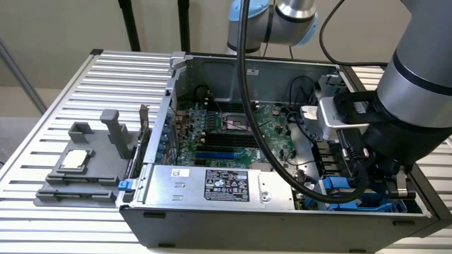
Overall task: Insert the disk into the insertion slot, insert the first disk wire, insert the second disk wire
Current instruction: 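Insert the second disk wire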
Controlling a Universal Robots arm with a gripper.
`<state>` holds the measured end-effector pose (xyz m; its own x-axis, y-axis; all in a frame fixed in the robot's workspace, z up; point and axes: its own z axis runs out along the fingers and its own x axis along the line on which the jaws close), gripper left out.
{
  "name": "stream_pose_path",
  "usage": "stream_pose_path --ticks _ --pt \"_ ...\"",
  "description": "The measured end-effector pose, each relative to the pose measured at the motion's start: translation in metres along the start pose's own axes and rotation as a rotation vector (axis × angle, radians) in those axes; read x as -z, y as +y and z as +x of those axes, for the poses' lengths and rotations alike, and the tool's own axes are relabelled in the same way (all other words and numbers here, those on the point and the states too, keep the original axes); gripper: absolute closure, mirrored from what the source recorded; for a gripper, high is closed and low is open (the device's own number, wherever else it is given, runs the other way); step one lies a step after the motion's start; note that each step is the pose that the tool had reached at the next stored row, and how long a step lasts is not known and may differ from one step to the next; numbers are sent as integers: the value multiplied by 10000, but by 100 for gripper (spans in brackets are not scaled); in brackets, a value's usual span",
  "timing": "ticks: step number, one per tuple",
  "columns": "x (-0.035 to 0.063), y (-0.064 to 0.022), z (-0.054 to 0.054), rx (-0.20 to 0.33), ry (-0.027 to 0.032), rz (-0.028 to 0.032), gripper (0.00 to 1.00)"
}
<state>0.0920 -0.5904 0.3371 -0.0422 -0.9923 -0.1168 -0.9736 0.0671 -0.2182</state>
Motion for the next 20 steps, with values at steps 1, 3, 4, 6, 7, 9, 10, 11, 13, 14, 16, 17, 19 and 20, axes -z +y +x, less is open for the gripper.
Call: stream_pose_path --ticks 1,3,4,6,7,9,10,11,13,14,16,17,19,20 --pt "1 1 0 2 -3 2 84" --pt "1 4 0 5 -10 8 84" --pt "1 5 0 7 -14 11 84" --pt "1 6 1 11 -22 17 84" --pt "0 6 0 13 -27 21 84" --pt "-1 7 1 15 -33 25 84" --pt "-1 7 1 17 -35 27 84" --pt "-2 7 1 19 -37 28 84" --pt "-3 8 1 23 -39 29 84" --pt "-4 8 1 25 -39 29 84" --pt "-5 8 1 28 -40 29 84" --pt "-6 8 1 28 -41 29 84" --pt "-7 8 2 29 -41 28 84" --pt "-7 7 2 31 -40 28 84"
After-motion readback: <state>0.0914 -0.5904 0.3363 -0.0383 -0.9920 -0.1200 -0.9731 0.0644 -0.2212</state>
